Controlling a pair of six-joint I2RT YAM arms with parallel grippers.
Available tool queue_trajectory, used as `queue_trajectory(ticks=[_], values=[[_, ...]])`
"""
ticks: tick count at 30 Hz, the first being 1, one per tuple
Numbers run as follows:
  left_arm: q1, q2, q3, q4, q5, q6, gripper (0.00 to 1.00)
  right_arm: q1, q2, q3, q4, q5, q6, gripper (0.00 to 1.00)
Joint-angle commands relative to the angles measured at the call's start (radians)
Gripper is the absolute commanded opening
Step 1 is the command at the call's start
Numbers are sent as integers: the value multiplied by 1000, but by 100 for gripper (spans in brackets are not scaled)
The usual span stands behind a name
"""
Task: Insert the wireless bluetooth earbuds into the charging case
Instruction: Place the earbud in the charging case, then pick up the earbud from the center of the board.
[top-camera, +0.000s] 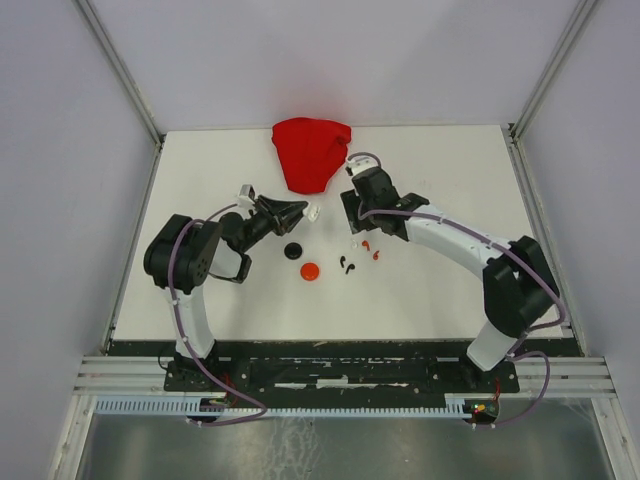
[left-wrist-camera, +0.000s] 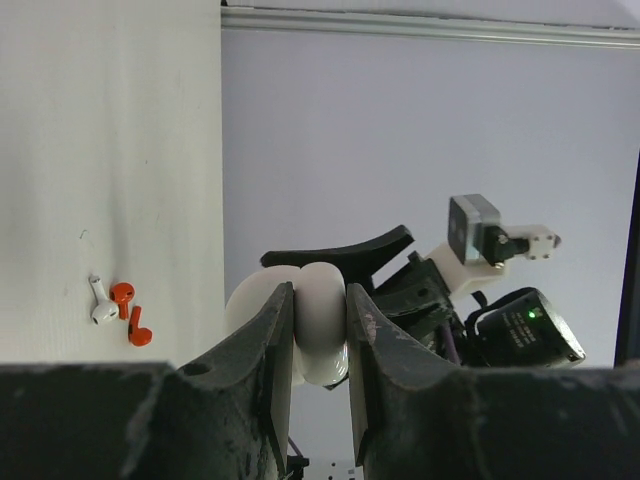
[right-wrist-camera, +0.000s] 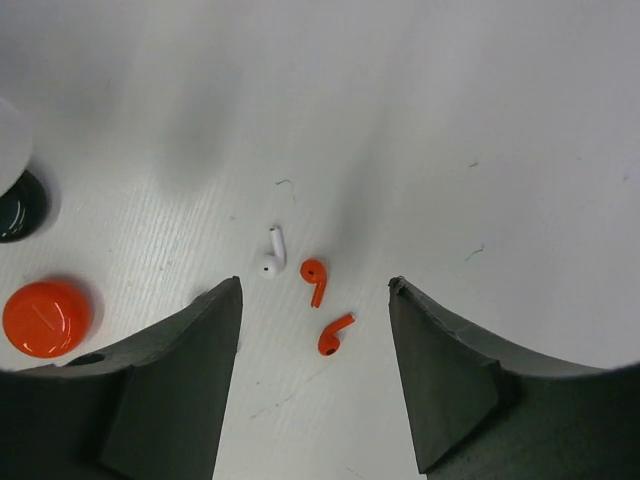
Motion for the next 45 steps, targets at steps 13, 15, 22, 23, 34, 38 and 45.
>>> queue_trajectory(ticks=[13,15,22,23,34,38,45], values=[[50,-41,-35,80,13,-11,3,3,171,101,-91,-157,28,64],[55,-41,-36,81,15,-10,3,3,178,99,-82,-193,43,64],[75,-50,-44,79,23,-11,3,3,216,97,-66,-231,94,64],[76,-52,-45,77,25,-10,3,3,225,99,-65,-233,99,64],[93,-61,-46,67,37,-6,3,1,294,141,-84,-219,147,64],[95,-64,-48,68,39,-6,3,1,309,151,-90,-223,158,64],[102,-63,-55,74,41,-5,3,-1,321,153,-98,-225,176,64]])
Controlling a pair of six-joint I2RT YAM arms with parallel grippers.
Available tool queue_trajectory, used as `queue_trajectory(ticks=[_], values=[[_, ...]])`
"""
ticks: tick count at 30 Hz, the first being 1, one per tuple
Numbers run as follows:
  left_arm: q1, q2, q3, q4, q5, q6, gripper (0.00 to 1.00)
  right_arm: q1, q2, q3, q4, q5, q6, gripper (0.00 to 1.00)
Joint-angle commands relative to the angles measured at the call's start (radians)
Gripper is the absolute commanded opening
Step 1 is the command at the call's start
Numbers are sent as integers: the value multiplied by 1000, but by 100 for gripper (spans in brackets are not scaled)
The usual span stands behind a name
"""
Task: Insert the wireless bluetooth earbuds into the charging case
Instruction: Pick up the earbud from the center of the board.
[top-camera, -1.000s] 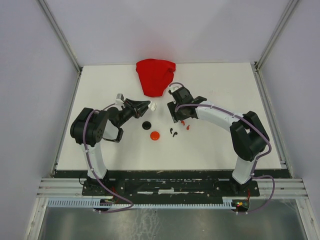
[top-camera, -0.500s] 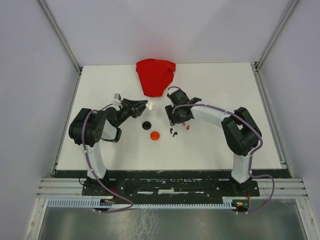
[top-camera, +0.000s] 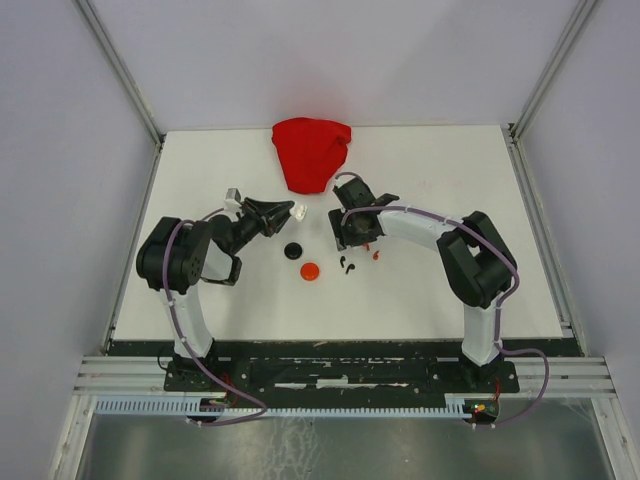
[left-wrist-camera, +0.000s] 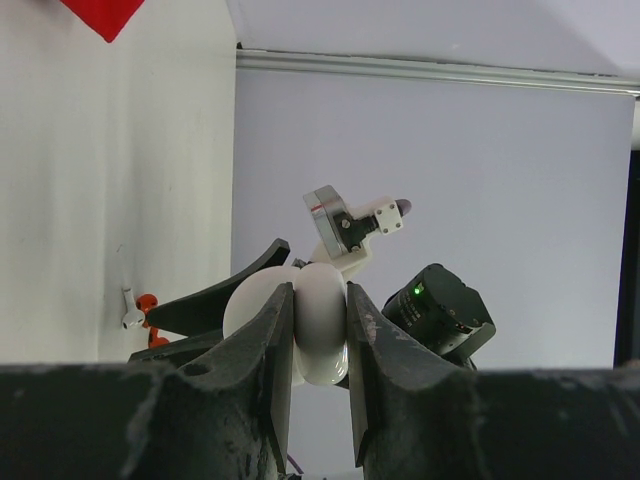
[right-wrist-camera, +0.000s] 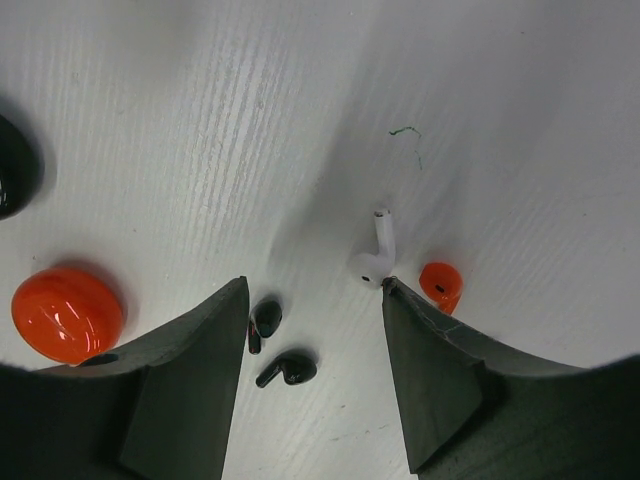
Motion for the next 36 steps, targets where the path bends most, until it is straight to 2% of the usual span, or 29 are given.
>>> queue_trajectory(ticks=[1,36], values=[[8,-43,-6,70,21,-5,3,-2,11,38,3,0,26,64],[23,-34,-15,97,23,-19,3,0,67,91,4,-69,51,64]])
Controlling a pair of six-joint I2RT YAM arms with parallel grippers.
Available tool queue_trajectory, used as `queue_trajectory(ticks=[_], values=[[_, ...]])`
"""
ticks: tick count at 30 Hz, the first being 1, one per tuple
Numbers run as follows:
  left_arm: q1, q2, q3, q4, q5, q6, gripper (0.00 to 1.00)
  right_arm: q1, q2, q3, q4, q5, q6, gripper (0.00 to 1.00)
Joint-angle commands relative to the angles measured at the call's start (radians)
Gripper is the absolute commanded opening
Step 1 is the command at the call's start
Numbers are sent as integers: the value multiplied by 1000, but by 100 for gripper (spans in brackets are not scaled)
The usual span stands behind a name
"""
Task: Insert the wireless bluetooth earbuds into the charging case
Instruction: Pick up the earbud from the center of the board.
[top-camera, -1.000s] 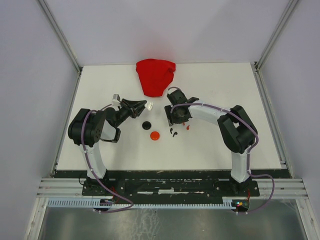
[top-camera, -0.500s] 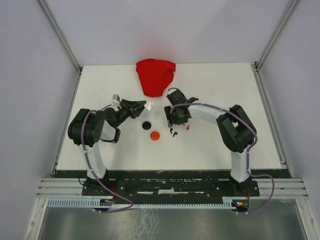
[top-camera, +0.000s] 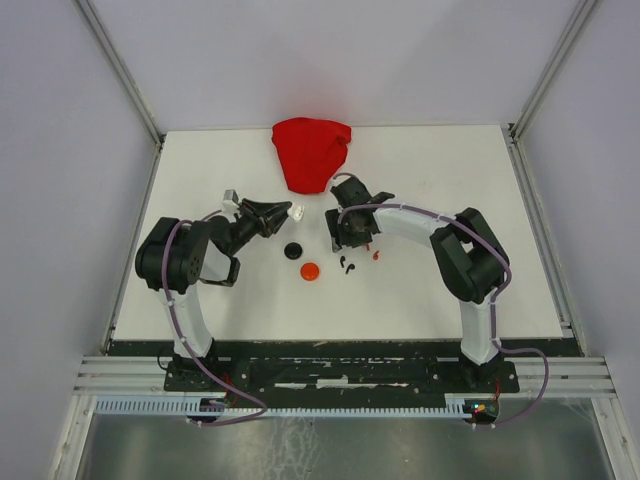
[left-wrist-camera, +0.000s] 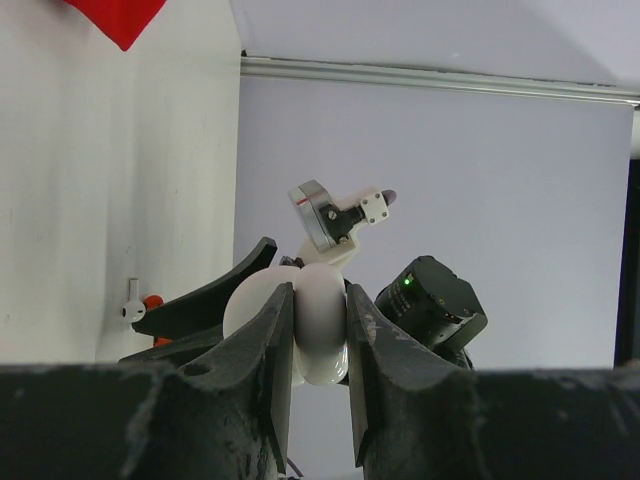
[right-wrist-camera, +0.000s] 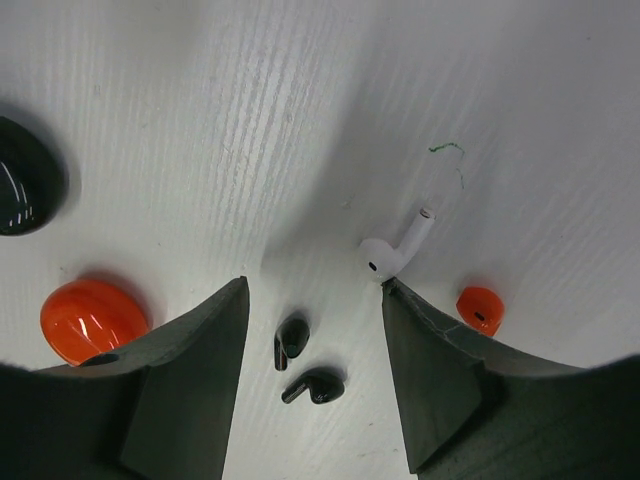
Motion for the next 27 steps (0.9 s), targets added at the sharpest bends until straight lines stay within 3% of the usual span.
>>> queue_trajectory(ticks=[1,27], values=[[7,-34,-3,98,23,-20,3,3,18,60,15,-9,10,64],[29,-49,-17,105,29,-25,3,16,138,216,6,-1,5,64]])
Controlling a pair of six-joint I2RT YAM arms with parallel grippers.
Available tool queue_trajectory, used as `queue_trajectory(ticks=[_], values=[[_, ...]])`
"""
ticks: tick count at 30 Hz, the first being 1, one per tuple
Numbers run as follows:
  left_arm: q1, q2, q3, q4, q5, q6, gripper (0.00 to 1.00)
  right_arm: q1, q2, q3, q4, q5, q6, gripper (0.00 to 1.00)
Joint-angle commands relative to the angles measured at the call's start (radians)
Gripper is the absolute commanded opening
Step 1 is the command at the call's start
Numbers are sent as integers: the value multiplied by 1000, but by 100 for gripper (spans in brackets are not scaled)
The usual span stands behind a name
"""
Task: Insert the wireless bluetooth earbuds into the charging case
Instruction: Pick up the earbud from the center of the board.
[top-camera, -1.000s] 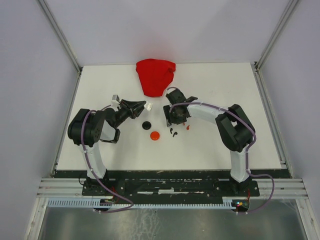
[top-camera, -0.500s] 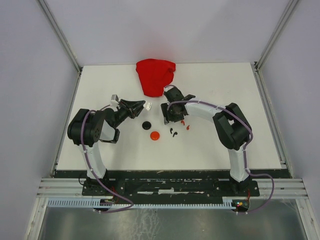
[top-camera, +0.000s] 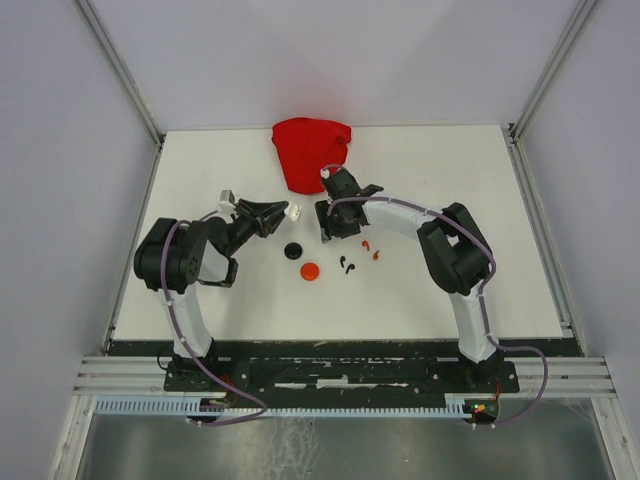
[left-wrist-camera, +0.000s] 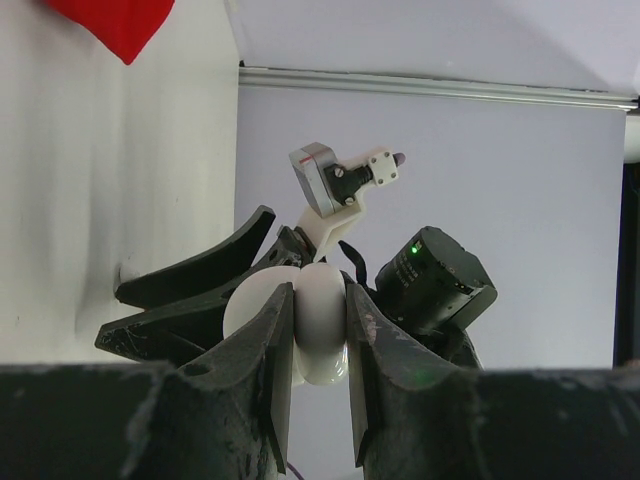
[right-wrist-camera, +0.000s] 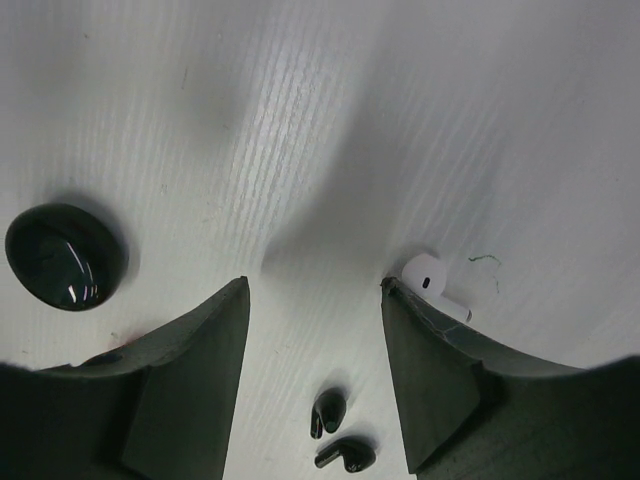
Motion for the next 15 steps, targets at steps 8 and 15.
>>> queue_trajectory(ticks=[8,15], values=[[15,-47,-11,83,30,-23,3,-5,56,109,-19,35,-1,64],[17,-42,-10,82,31,-22,3,-27,48,97,-18,43,-7,64]])
